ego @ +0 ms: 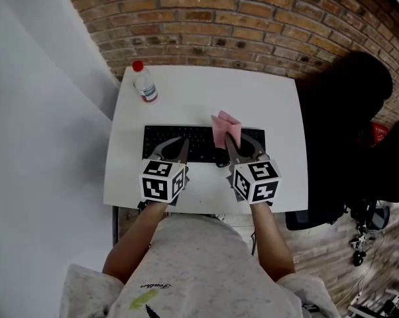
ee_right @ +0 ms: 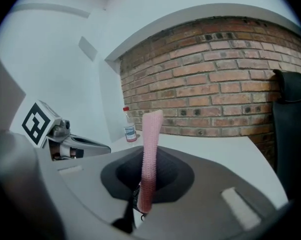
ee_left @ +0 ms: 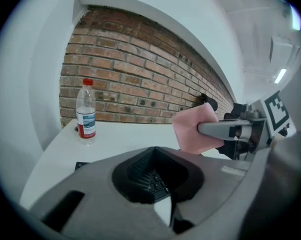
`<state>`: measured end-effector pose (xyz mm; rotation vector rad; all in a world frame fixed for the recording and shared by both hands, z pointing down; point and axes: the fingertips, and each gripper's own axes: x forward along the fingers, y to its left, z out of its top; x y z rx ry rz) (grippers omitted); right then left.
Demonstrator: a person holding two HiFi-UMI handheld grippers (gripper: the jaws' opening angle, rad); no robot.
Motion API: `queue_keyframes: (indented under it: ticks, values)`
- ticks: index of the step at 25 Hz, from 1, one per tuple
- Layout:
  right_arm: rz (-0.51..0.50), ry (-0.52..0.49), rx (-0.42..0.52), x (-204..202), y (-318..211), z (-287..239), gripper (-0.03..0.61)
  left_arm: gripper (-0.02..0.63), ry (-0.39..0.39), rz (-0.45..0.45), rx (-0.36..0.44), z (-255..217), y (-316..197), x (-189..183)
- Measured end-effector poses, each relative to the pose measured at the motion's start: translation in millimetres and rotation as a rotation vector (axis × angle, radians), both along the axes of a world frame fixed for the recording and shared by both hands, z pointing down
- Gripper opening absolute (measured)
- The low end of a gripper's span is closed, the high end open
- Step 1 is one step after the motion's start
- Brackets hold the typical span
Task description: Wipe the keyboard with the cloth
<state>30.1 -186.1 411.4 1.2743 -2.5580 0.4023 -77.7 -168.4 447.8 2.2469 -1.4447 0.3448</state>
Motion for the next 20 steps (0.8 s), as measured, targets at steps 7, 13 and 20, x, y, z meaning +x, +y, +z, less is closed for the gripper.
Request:
queue_keyframes:
  ticks: [7, 13, 20]
  values:
    - [0.023, 0.016, 0.021, -23, 8, -6, 0.018, -0.006, 0.005, 0.018, 0.01, -6, 3, -25]
    - [0.028, 0.022, 0.02, -32, 14, -6, 0.018, -0.006, 0.018, 0.035, 0.009, -6, 5, -29]
    - [0.028, 0.026, 0.011, -33, 16, -4, 0.018, -0.006, 0.028, 0.05, -0.002, -1, 8, -25]
